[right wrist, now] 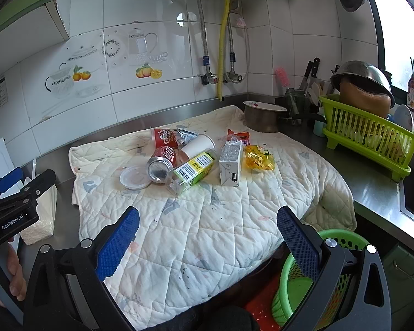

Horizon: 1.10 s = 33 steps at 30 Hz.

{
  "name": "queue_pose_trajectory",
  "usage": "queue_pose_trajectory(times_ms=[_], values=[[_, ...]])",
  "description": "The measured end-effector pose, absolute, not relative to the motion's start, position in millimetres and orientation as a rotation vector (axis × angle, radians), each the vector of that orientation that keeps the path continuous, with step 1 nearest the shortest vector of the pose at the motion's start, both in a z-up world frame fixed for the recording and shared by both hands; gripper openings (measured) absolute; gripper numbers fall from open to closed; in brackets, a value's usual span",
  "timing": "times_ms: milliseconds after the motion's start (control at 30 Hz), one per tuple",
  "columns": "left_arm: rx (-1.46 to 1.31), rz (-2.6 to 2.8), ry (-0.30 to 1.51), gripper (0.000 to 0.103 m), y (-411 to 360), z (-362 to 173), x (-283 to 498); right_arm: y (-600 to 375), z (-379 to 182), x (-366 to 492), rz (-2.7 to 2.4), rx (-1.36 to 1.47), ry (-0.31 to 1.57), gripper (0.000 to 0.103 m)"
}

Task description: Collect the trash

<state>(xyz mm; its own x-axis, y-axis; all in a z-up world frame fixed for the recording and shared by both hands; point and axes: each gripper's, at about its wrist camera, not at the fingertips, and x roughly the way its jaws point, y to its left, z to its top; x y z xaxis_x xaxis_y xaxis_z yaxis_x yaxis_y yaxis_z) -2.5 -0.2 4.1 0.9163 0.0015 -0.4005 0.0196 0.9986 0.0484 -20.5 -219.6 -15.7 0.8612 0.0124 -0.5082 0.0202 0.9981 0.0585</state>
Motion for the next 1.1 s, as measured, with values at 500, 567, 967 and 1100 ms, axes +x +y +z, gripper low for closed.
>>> queue_pose_trajectory(times_ms=[500, 567, 967, 1100], values=[[0.048, -0.005, 0.42, 0.098, -0.6, 0.6, -2.7, -219.4, -17.6, -20.0, -0.002, 0.065, 0.531, 0.097], [0.046, -0.002, 0.422, 0.098, -0.4, 0.2, -1.9, -218.7, -17.5, -19.6, -0.003, 0.064, 0.532, 0.097], [0.047, -0.014, 0.435, 0.098, -1.2, -1.1, 2.6, -219.9, -22.3, -16.5, -0.002, 0.067, 0.537, 0.097], [0.042, -0.019, 0.443, 0.098, -1.6, -2.2, 4.3, -220.1, -22.8, -16.5, -0.002, 0.066, 0.537, 0.097]])
